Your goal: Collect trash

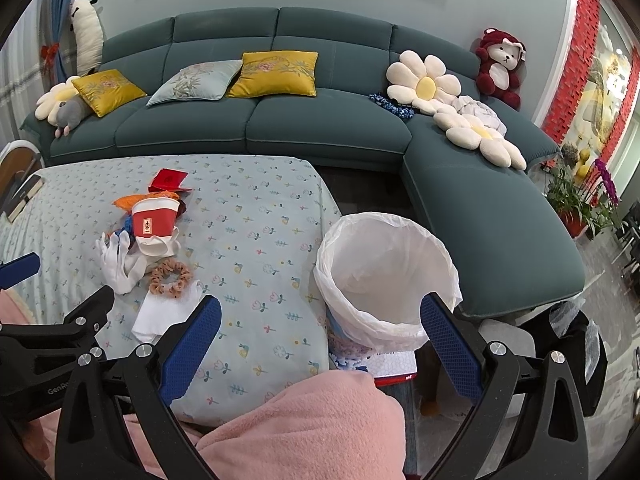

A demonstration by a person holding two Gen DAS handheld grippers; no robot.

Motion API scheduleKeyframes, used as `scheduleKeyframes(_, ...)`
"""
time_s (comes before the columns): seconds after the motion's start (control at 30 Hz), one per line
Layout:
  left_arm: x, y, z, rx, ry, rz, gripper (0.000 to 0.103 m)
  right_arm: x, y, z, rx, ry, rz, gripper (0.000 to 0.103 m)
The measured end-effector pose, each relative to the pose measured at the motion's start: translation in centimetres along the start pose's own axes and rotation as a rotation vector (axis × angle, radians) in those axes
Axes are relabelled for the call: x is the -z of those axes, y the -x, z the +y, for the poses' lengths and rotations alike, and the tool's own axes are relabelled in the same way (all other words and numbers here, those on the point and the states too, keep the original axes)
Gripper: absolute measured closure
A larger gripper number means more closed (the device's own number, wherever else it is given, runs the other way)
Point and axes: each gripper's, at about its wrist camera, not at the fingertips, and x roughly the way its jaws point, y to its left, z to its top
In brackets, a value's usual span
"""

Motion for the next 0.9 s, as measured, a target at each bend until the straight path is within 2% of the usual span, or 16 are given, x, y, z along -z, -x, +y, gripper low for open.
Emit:
scheduleKeyframes(0.03, -0.01, -0.02, 0.05, -0.002, 0.001, -0.001, 0.007, -0.34, 0.13, 0.04, -0.005, 0.003, 0.021, 0.007)
scheduleKeyframes(0.9, -0.03, -0.49, 0.49, 0.005, 0.017, 0.001, 0.007, -1.29, 0.19, 0.59, -0.002, 0.015, 0.001, 0.007)
